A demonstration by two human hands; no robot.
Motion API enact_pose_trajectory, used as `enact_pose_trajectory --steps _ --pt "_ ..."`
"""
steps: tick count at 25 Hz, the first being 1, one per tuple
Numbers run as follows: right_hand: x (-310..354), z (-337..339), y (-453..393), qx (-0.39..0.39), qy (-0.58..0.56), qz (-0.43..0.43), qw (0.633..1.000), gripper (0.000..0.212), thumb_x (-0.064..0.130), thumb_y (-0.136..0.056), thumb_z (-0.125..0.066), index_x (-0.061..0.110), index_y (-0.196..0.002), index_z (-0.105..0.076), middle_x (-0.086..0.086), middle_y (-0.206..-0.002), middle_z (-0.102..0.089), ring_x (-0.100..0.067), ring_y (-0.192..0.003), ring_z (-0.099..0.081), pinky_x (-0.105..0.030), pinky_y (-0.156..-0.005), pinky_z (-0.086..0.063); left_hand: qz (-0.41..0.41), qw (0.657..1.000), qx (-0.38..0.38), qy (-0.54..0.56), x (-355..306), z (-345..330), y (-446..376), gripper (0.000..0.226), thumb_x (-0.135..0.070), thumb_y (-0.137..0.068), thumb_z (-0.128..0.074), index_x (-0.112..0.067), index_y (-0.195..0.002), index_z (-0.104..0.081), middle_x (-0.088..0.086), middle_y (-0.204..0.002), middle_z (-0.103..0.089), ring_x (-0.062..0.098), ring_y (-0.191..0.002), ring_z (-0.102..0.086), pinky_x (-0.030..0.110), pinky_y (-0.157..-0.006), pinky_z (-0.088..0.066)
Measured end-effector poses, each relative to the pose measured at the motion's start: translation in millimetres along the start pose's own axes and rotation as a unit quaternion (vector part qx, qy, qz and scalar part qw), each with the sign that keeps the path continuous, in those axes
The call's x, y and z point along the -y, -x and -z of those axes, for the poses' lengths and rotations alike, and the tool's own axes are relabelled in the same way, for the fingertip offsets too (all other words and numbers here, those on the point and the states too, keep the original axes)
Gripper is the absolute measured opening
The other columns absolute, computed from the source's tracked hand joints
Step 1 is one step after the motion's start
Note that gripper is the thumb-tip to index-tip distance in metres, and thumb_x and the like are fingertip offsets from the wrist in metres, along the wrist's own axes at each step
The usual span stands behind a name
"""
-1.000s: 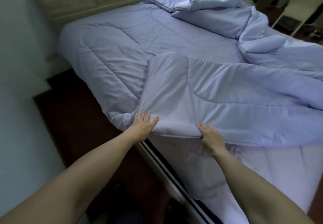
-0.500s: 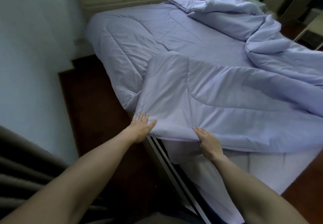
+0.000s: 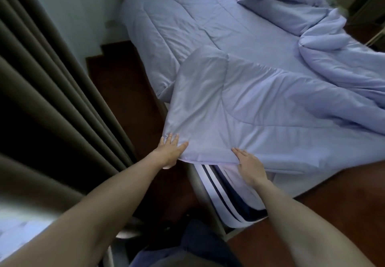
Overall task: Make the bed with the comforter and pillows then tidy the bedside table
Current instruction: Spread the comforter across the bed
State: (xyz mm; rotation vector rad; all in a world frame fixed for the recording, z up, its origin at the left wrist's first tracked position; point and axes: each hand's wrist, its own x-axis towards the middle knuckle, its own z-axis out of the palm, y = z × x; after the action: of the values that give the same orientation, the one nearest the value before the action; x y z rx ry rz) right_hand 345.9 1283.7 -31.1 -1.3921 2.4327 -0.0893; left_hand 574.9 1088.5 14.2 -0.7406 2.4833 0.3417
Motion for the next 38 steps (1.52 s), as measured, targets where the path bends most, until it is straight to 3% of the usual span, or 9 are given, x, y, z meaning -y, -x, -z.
enact_pose_trajectory --steps 10,16,23,38 --pt "-42.9 -11.0 75.5 0.032 0.012 0.067 0.997 0.053 0.013 -0.1 -0.037 0.021 -0.151 -0.03 0.003 -0.155 -0.035 -0.019 -0.14 -0.037 -0.03 -0.113 -0.029 0.046 0.999 0.001 -0.007 -78.3 -47.9 62.6 0.091 0.016 -0.083 -0.032 -0.028 -0.154 0.004 0.019 -0.159 0.012 0.038 -0.147 0.014 0.051 -0.12 0.0" --pt "-95.4 -11.7 146.2 0.046 0.035 0.115 0.992 0.052 0.019 -0.1 -0.041 0.018 -0.151 -0.031 0.003 -0.154 -0.037 -0.021 -0.136 -0.04 -0.031 -0.109 -0.034 0.097 0.995 0.019 -0.019 -169.8 -92.3 106.5 0.083 0.006 -0.088 -0.035 -0.028 -0.153 0.004 0.02 -0.159 0.005 0.041 -0.147 0.007 0.052 -0.12 -0.006" --pt "-136.3 -30.7 209.9 0.058 0.028 0.125 0.99 0.054 0.013 -0.099 -0.042 0.023 -0.151 -0.031 0.006 -0.154 -0.036 -0.018 -0.139 -0.036 -0.031 -0.114 -0.03 0.125 0.992 0.021 -0.029 -242.8 -127.3 155.0 0.081 0.003 -0.089 -0.037 -0.027 -0.153 0.001 0.019 -0.157 -0.002 0.041 -0.146 0.0 0.05 -0.118 -0.013" --pt "-177.9 -63.4 388.1 0.076 0.058 0.125 0.987 0.056 0.009 -0.098 -0.039 0.026 -0.151 -0.031 0.007 -0.156 -0.033 -0.017 -0.142 -0.032 -0.029 -0.115 -0.024 0.125 0.991 0.037 0.021 -357.3 -244.4 272.4 0.083 0.001 -0.09 -0.041 -0.028 -0.153 0.003 0.018 -0.157 0.0 0.044 -0.145 0.002 0.054 -0.118 -0.012"
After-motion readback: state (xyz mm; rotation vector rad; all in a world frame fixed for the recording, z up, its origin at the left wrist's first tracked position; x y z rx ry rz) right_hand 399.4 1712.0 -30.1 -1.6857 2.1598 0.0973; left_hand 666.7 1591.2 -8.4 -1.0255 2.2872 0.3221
